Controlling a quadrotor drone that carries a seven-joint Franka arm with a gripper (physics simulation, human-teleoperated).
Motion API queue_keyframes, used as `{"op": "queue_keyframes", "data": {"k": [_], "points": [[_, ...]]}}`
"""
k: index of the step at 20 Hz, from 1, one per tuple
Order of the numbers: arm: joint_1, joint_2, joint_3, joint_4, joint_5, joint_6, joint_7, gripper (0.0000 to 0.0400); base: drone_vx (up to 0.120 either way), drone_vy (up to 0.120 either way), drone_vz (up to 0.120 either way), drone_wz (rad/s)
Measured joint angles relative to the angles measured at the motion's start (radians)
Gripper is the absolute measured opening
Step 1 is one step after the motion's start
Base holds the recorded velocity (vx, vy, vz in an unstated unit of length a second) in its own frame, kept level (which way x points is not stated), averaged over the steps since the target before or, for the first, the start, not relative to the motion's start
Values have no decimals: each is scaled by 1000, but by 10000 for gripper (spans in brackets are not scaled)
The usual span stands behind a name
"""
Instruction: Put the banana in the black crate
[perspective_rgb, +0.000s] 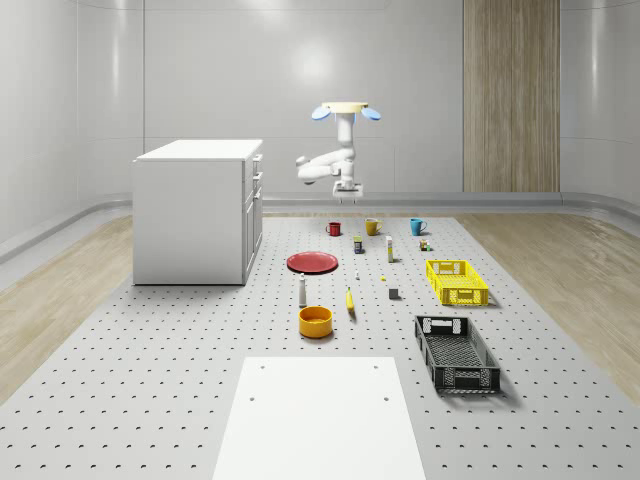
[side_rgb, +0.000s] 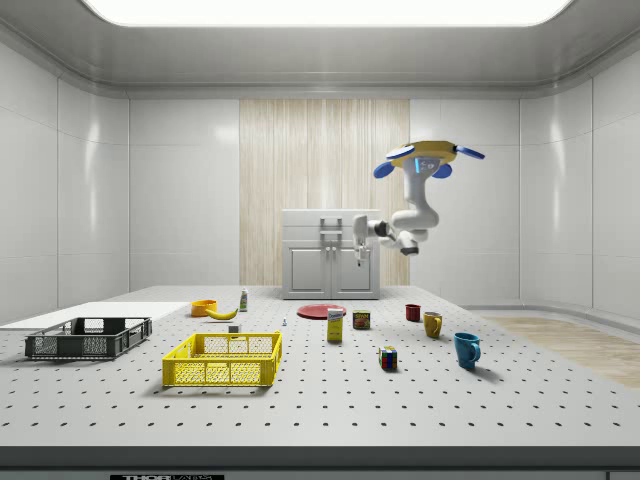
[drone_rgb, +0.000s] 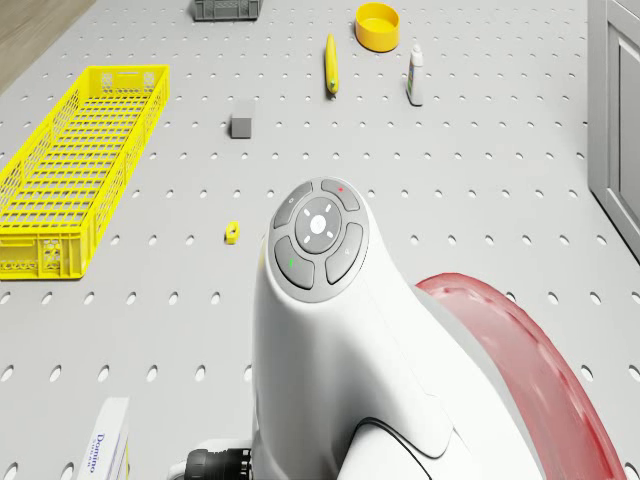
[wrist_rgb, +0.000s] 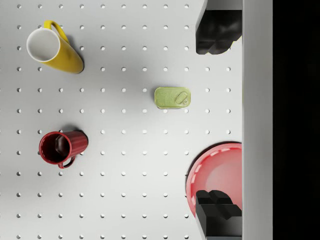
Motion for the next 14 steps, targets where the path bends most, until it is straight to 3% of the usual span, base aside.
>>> {"op": "queue_keyframes", "data": {"k": [14], "points": [[-16,-57,14,4,27,53,15,400,120,0,-117,0]]}}
